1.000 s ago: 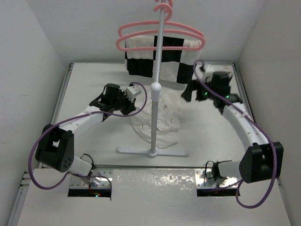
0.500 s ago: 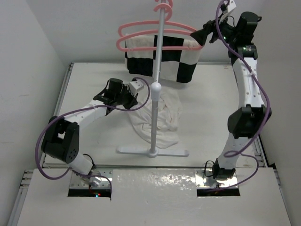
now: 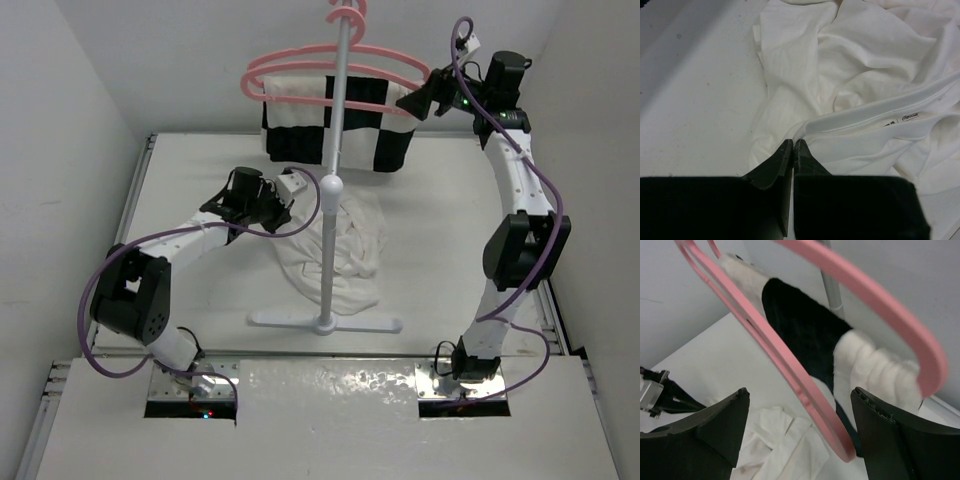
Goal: Place the t-shirt on the hanger
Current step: Pick up the hanger from the clothesline.
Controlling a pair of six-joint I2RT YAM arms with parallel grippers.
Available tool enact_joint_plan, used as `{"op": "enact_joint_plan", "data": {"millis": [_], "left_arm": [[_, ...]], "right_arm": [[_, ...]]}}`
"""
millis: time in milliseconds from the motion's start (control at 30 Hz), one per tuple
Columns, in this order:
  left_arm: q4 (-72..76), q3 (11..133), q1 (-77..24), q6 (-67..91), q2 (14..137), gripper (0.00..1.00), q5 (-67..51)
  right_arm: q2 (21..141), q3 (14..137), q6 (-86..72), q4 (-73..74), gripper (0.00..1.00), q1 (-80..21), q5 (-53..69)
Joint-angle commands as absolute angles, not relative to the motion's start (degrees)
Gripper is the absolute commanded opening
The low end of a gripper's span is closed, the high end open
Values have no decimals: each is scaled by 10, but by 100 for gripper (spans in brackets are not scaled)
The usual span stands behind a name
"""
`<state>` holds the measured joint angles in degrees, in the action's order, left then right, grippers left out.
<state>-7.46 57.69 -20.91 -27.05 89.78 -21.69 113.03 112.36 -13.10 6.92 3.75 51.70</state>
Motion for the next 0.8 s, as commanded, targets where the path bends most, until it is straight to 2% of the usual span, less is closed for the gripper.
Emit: {"op": "enact_joint_plan", "data": {"millis": [0,100,233,300,367,533,767], "left_arm": [[-52,577,-205,-283,885,0,-211],[-51,575,-205,-285,884,0,-209],[-47,575,-205,-285,884,0,-209],[-45,576,-205,-287,883,0,-207],[-43,577,-205,-288,883,0,-205],[-42,577,-205,-294,881,0,-198],[-46,574,-204,-303,876,0,-188]], "right_arm": [[1070,1097,-94,72,81,40,532],[1056,1084,-81,90,80,40,524],[1055,1078,-94,77,67,40,529],[1070,1082,-126,56,55,38,547],[1090,1108,-163,28,50,33,577],[1158,1204,-170,36,49,6,595],[1202,1245,-185,24,47,-23,601]]}}
